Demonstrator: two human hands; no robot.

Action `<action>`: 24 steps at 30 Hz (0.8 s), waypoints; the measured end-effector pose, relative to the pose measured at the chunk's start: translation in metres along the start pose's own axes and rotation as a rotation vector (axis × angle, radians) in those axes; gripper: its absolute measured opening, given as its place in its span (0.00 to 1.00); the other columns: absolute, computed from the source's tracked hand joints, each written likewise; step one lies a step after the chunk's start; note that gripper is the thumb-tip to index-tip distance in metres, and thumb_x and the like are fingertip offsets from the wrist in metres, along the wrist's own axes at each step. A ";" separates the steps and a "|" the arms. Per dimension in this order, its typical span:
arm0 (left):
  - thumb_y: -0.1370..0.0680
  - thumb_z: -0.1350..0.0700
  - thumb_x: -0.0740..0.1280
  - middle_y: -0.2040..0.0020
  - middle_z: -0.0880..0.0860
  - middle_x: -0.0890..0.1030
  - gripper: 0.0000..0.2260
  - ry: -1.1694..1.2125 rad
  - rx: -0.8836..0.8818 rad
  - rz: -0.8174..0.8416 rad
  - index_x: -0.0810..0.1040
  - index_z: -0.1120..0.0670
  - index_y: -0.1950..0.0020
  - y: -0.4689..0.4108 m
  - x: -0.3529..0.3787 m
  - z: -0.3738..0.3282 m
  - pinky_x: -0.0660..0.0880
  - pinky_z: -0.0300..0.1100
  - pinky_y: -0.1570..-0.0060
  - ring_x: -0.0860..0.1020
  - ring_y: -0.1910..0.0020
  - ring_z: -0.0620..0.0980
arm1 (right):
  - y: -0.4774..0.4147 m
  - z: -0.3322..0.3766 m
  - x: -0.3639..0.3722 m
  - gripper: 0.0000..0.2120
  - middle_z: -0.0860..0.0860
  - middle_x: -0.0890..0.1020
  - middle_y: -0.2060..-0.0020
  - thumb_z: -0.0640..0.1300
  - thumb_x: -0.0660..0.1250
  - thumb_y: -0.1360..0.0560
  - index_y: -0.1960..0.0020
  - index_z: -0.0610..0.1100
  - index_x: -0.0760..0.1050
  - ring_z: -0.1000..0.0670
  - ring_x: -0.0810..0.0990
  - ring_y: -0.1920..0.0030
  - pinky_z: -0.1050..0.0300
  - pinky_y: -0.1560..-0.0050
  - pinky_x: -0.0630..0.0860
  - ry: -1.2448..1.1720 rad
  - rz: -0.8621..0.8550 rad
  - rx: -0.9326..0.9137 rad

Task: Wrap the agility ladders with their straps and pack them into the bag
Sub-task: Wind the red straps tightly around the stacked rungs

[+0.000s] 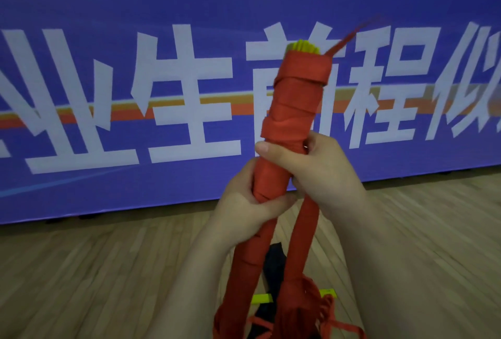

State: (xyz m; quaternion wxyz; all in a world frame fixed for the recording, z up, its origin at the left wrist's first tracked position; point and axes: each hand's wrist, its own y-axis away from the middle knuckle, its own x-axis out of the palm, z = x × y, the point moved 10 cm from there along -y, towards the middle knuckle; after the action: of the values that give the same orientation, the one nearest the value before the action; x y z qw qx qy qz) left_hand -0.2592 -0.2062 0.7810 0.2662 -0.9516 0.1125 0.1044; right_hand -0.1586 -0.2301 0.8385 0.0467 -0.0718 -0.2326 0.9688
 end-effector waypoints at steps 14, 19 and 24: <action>0.38 0.54 0.75 0.54 0.44 0.83 0.26 0.117 0.210 -0.282 0.72 0.50 0.43 -0.025 -0.052 -0.036 0.76 0.36 0.56 0.82 0.55 0.41 | -0.036 -0.005 0.020 0.11 0.54 0.77 0.66 0.59 0.62 0.26 0.55 0.52 0.74 0.55 0.73 0.79 0.64 0.76 0.71 0.011 0.150 0.051; 0.40 0.47 0.73 0.53 0.46 0.81 0.21 0.099 0.214 -0.525 0.73 0.44 0.49 -0.030 -0.093 -0.043 0.79 0.44 0.53 0.81 0.56 0.44 | -0.021 -0.041 0.021 0.18 0.50 0.77 0.48 0.49 0.70 0.30 0.42 0.53 0.69 0.50 0.78 0.67 0.57 0.65 0.75 0.116 0.393 -0.052; 0.35 0.54 0.75 0.56 0.39 0.77 0.20 -0.075 0.285 -0.631 0.71 0.45 0.48 -0.032 -0.109 -0.067 0.73 0.28 0.56 0.77 0.60 0.31 | 0.009 -0.102 0.044 0.19 0.47 0.83 0.57 0.32 0.68 0.28 0.44 0.44 0.63 0.51 0.81 0.63 0.59 0.61 0.77 -0.220 0.580 0.018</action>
State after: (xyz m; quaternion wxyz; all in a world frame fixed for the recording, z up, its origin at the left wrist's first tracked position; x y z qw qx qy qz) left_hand -0.3452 -0.1983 0.8809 0.4196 -0.8883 -0.1836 0.0349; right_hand -0.1862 -0.1871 0.7397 -0.2567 -0.0293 -0.1975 0.9457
